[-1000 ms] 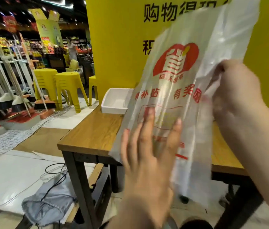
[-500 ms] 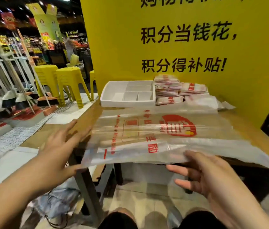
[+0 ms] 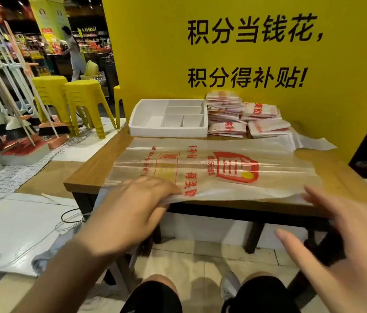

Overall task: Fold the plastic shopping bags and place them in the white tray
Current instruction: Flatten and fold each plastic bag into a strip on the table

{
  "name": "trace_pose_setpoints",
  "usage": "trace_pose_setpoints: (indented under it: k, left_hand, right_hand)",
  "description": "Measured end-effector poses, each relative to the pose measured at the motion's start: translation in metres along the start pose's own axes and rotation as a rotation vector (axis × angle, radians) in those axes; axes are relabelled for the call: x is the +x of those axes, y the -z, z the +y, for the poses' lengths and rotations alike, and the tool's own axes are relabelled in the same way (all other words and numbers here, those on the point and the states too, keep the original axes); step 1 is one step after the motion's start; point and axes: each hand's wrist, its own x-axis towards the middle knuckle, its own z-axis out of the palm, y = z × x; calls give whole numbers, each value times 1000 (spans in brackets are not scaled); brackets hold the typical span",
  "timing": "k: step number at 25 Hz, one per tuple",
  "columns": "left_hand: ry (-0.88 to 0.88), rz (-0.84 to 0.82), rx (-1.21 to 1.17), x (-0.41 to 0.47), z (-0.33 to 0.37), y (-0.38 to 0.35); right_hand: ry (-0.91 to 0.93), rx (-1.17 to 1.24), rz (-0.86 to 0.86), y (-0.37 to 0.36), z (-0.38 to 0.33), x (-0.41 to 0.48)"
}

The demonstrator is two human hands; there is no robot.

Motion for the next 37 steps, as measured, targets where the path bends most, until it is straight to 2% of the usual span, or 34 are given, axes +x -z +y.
trace_pose_setpoints:
  k: [1, 2, 5, 8, 11, 15, 18, 23, 28, 31, 33, 35, 37]
  left_hand:
    - [-4, -76, -32, 9, 0, 10]
    - [-5, -162, -53, 18, 0, 20]
    - [-31, -370, -89, 41, -9, 36]
    - [-81, -434, -15, 49, -23, 38]
    - [-117, -418, 35, 46, -32, 37]
    - [-35, -409, -144, 46, -43, 49]
    - [44, -510, -199, 63, -56, 63]
    - [93, -671, -196, 84, -79, 68]
    - [165, -563, -115, 75, -87, 56]
    - [225, -494, 40, 62, -88, 42]
    - [139, -310, 191, 48, -76, 25]
    - [-11, -118, 225, 37, -54, 9]
    - [-42, -128, 128, 33, -30, 0]
  right_hand:
    - [154, -183, 31, -4, 9, 6]
    - [244, -268, 28, -5, 14, 16]
    - [443, -315, -66, -1, 21, 54]
    - [643, -300, -282, 5, 31, 84]
    - [604, -296, -411, 9, 35, 96]
    - [481, -180, -462, 12, 38, 111]
    - [359, -173, -535, 14, 33, 135]
    - [220, -385, -597, 2, 32, 159]
    - [219, -397, -480, -17, 50, 158]
    - [232, -408, -421, -23, 55, 155]
    - [241, -398, -416, -24, 53, 154]
    - [262, -362, -445, -24, 48, 156]
    - [305, -344, -464, -26, 44, 158]
